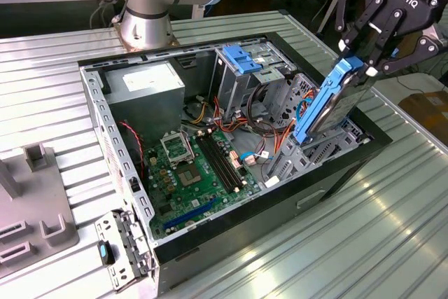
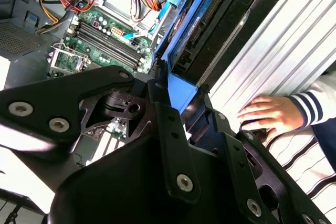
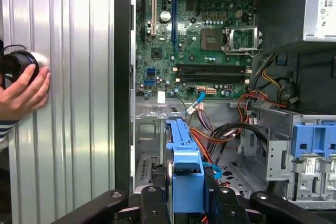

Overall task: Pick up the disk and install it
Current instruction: 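Pick up the disk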

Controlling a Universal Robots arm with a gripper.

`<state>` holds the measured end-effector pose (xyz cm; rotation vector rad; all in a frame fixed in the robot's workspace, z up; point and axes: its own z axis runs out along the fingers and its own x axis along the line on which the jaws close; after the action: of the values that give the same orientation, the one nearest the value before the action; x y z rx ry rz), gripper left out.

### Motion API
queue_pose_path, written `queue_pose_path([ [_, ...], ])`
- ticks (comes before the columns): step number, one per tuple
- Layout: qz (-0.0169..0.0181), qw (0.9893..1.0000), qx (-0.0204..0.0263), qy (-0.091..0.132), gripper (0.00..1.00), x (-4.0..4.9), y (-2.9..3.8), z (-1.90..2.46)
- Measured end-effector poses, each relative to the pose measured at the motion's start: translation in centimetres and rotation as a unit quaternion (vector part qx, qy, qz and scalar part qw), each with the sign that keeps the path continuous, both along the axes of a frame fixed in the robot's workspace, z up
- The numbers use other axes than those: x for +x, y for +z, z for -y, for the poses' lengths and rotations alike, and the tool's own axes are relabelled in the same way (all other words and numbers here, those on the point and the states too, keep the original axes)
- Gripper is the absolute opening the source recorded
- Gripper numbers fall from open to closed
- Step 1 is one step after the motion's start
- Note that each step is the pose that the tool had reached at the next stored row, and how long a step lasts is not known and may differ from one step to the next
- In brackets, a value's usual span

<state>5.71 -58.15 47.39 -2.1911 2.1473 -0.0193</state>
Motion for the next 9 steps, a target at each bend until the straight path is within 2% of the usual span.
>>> queue_pose_path([
  [5,-0.0001,1.0,-0.0001,-0.008,0.37,0.0,-0.49,-0.04],
  [8,-0.0001,1.0,-0.0001,-0.009,0.37,0.0,-0.52,-0.31],
  [9,-0.0001,0.9999,0.0,-0.01,0.37,0.0,-0.73,-0.31],
])
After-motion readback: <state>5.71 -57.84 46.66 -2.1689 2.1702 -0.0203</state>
